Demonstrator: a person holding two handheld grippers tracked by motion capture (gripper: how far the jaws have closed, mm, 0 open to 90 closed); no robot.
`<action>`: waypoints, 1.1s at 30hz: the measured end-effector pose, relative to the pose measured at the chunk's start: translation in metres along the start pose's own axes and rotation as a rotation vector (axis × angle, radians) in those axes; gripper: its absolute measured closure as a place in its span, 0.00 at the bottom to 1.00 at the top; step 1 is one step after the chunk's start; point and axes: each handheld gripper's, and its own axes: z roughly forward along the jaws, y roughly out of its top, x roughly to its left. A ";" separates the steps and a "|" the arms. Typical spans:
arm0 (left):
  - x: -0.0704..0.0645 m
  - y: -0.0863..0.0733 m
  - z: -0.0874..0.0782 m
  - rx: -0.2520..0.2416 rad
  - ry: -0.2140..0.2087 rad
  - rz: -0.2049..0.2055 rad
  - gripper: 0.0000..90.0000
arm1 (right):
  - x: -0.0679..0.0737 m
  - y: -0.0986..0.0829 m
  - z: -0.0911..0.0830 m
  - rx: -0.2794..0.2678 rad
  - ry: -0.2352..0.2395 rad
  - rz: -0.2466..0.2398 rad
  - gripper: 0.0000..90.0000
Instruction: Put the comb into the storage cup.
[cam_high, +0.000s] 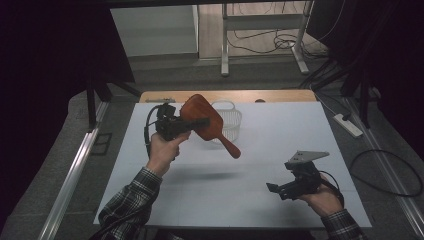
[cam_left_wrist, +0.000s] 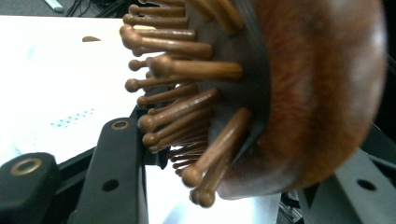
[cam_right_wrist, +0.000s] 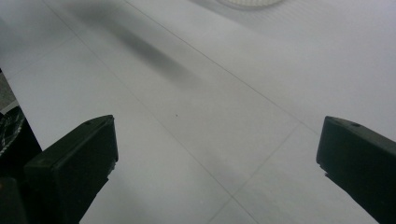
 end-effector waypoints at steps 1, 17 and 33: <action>0.001 0.001 -0.001 0.001 0.002 0.002 0.58 | -0.001 -0.001 -0.001 0.001 -0.004 0.002 0.00; 0.009 0.021 -0.005 -0.014 0.026 -0.013 0.58 | -0.012 -0.024 -0.023 0.019 -0.078 0.071 0.00; 0.016 0.039 -0.012 -0.054 0.072 -0.020 0.58 | -0.016 -0.053 -0.045 0.057 -0.170 0.151 0.00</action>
